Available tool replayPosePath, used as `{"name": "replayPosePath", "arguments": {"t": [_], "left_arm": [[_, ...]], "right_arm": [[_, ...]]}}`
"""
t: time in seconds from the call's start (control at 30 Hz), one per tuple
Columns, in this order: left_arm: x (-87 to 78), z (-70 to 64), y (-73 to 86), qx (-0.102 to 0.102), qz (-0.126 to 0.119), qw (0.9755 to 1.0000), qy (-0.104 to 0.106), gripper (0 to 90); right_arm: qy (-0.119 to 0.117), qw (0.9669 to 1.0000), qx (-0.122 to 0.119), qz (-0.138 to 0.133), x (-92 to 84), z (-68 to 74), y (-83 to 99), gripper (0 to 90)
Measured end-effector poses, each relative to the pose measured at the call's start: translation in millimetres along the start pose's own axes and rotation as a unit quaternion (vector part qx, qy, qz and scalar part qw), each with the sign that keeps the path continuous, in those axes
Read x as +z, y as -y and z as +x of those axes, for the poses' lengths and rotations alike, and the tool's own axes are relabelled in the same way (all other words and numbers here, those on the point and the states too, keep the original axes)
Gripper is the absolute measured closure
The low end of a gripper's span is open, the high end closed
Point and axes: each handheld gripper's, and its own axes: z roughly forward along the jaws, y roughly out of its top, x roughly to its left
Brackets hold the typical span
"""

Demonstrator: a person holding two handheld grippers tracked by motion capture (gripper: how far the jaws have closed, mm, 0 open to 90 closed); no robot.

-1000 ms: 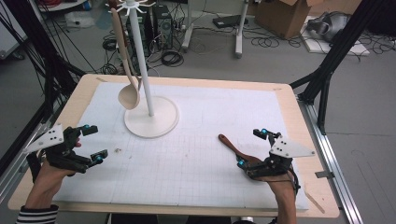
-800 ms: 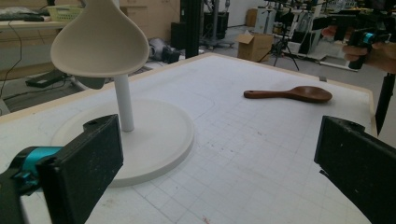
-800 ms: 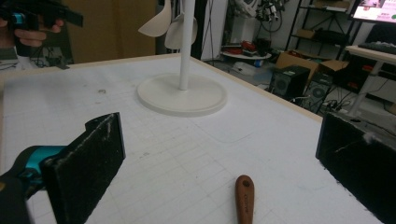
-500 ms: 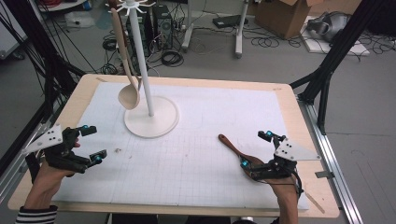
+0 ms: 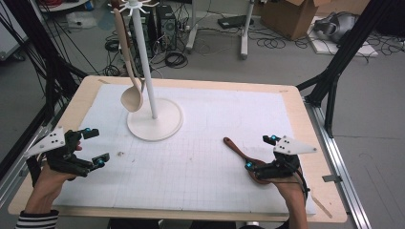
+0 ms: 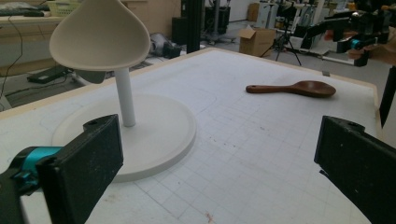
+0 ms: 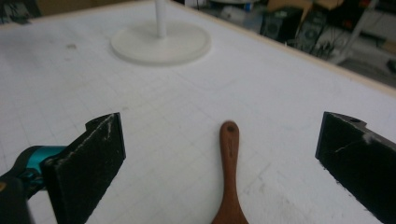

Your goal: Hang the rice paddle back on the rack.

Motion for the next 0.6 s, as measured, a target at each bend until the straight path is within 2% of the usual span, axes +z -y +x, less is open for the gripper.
{"name": "replayPosePath", "arguments": {"t": [0.07,0.1,0.13,0.2,0.33,0.47,0.53,0.6], "left_arm": [[-0.6,-0.5,0.0,0.003,0.005,1.0000,-0.003,1.7],[-0.6,-0.5,0.0,0.003,0.005,1.0000,-0.003,1.7],[-2.3,-0.1,-0.6,0.005,0.004,1.0000,-0.005,1.7],[-3.0,-0.1,-1.1,0.004,0.002,1.0000,-0.006,1.7],[-3.5,-0.2,-2.3,0.005,-0.001,1.0000,-0.005,1.7],[-2.5,0.1,-1.8,0.004,0.000,1.0000,-0.005,1.7],[-2.0,0.2,-1.4,0.003,0.002,1.0000,-0.006,1.7],[-1.6,0.2,-1.3,0.005,0.003,1.0000,-0.005,1.7]], "right_arm": [[0.002,0.9995,0.005,0.030,3.3,-4.2,-1.8,0.9],[0.002,0.9995,0.005,0.030,3.3,-4.2,-1.8,0.9],[0.003,0.9979,0.006,0.065,7.2,-8.4,-4.5,0.9],[0.000,0.9961,0.001,0.088,11.1,-10.7,-7.3,2.7],[-0.014,0.9900,-0.005,0.141,21.6,-14.7,-14.0,4.9],[-0.016,0.9840,-0.013,0.177,31.7,-18.3,-18.3,4.8],[-0.019,0.9811,-0.007,0.192,37.5,-20.7,-20.6,4.8],[-0.020,0.9769,-0.015,0.212,42.5,-22.4,-23.6,4.8]]}}
